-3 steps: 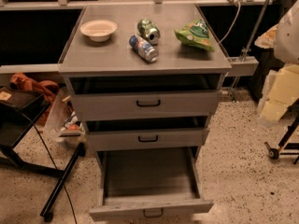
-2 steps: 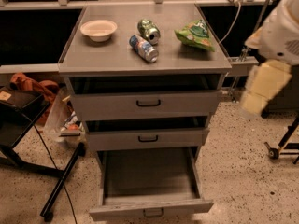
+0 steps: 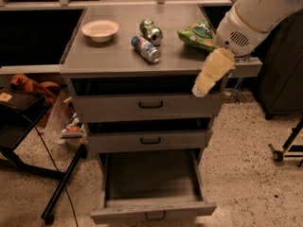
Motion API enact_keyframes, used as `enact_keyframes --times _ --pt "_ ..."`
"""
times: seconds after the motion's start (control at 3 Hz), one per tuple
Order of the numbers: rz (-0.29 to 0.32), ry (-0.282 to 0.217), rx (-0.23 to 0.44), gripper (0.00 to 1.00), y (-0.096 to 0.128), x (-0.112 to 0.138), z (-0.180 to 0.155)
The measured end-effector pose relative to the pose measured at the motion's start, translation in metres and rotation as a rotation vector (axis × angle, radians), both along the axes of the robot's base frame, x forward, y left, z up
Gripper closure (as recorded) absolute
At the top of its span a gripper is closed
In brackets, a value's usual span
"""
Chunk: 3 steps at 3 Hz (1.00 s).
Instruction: Place redbull can into bottom drawer
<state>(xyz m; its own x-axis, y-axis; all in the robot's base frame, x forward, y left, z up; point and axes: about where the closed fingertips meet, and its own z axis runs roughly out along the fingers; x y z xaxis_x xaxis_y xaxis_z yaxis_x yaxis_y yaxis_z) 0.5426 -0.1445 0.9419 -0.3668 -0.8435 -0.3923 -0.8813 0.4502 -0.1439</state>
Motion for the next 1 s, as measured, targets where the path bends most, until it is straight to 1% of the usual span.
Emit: enact_keyframes --times 0.33,0.67,1.0 --pt "-0.065 -0.002 0.090 0.00 0.021 0.037 -0.009" --pt "-0.146 0.011 0.164 0.00 0.046 0.080 -0.017" --pt "-0.146 0.011 0.164 0.00 0.046 0.080 -0.017"
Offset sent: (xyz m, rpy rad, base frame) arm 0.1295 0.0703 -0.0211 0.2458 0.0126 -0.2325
